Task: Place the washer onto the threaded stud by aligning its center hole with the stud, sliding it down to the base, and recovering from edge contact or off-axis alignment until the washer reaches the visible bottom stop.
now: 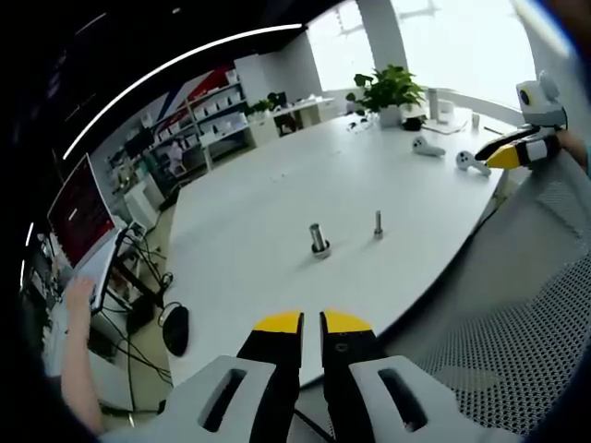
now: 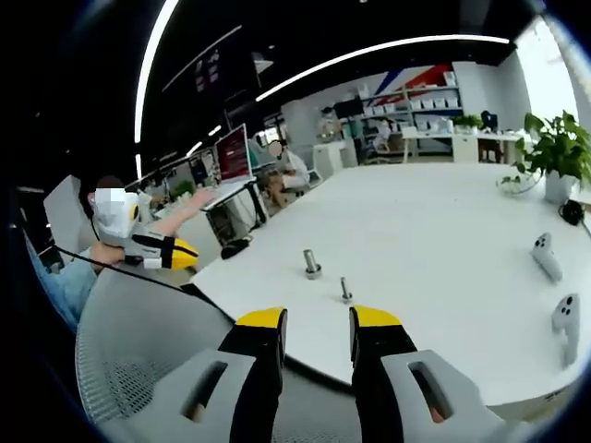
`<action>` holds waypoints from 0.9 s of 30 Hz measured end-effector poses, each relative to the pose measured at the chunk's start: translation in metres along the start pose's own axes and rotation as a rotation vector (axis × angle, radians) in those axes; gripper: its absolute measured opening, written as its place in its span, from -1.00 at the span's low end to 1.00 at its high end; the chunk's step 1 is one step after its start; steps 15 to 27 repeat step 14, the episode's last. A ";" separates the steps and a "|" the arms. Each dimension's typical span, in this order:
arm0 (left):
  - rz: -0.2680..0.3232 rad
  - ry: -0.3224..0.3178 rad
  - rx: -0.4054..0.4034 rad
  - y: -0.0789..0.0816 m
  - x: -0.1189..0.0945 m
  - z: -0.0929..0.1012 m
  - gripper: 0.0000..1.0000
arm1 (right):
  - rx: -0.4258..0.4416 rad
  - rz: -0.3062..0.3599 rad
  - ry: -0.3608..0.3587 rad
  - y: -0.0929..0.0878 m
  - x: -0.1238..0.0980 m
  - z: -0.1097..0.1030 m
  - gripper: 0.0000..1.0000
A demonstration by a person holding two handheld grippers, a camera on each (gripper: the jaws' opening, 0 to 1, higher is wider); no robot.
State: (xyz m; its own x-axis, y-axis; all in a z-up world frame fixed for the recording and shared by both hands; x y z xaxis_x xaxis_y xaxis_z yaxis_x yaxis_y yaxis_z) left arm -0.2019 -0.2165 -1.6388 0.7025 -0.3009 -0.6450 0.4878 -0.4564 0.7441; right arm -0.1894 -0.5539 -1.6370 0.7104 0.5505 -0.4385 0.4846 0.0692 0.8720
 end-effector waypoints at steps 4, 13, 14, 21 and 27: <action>-0.005 -0.002 0.003 0.000 0.000 0.001 -0.91 | 0.014 -0.014 0.007 -0.002 0.000 0.000 -0.42; -0.005 0.000 0.006 -0.001 0.000 0.001 -0.91 | 0.047 -0.032 0.016 -0.005 0.000 -0.001 -0.43; -0.005 0.001 0.005 -0.001 -0.001 0.001 -0.91 | 0.048 -0.034 0.018 -0.006 0.000 -0.001 -0.44; -0.005 0.001 0.005 -0.001 -0.001 0.001 -0.91 | 0.048 -0.034 0.018 -0.006 0.000 -0.001 -0.44; -0.005 0.001 0.005 -0.001 -0.001 0.001 -0.91 | 0.048 -0.034 0.018 -0.006 0.000 -0.001 -0.44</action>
Point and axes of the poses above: the point that each gripper's makers call its tool centre point, and the gripper's own axes: x roughly forward along the fingers, z roughly to its right, y roughly out of its top, the point moved 8 cm from there along -x, roughly backward along the fingers, and after that the axes turned 5 degrees about -y, right-handed, at the moved point
